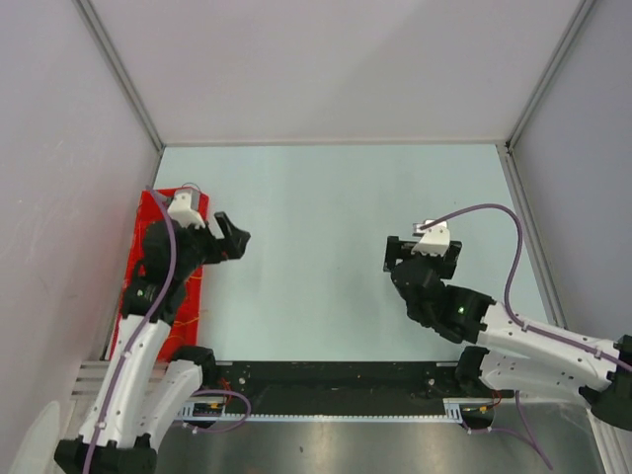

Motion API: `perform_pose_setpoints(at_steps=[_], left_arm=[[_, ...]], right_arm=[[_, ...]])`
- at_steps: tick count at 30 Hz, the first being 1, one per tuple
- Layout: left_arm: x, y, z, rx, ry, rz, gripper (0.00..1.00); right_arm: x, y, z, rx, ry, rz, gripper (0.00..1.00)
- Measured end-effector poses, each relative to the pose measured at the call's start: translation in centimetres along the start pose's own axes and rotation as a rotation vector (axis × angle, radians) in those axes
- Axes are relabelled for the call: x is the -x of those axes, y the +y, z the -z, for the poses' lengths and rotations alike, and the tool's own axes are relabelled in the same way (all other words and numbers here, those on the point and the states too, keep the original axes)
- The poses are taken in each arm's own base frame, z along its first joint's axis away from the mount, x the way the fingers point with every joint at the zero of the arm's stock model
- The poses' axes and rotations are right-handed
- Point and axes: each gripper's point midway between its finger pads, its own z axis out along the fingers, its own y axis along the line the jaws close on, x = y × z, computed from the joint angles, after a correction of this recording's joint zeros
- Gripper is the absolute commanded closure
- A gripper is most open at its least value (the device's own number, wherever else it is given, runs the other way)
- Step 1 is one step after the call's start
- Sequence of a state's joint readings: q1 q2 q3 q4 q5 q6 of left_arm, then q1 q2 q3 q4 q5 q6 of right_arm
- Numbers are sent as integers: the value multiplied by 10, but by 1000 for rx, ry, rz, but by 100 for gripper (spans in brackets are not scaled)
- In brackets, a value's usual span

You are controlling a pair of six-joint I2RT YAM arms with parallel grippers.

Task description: Untangle the cables

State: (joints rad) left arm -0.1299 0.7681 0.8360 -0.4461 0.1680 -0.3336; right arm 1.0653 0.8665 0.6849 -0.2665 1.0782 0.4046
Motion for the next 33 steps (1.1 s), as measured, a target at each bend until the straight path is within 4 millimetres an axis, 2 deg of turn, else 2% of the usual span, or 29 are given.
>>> perform_pose_setpoints(at_steps=[2,6,9,11,14,17,22,24,28,33], left_arm=[[-25,7,12,8,25,1,0],[-48,12,23,5,25,2,0],[-50,10,27,-10,16,-2,0],[-48,9,27,-14,7,-3,0],[-49,8,24,-22,20,-2,0],[-54,9,19,-16,49,4,0],[-59,11,18,-8,73,9,0],[-59,10,19,-14,70,8,0],[-57,5,22,-42,59,3,0],[-45,-2,31,-78,-10,-28,0]], right_arm=[[-3,-13,-8,-89,-11,60,0],[-8,-56,-34,-281,19,138,0],[-15,-105,-57,-406,92,102,0],[-23,-130,-69,-438,125,50,0],[-47,-150,-79,-429,128,16,1],[-89,-155,-85,-374,130,62,2],[-133,-164,-98,-345,152,108,2],[-130,-161,-109,-317,119,103,4],[-107,-146,-127,-234,4,90,5],[-105,-140,-139,-176,-35,108,6]])
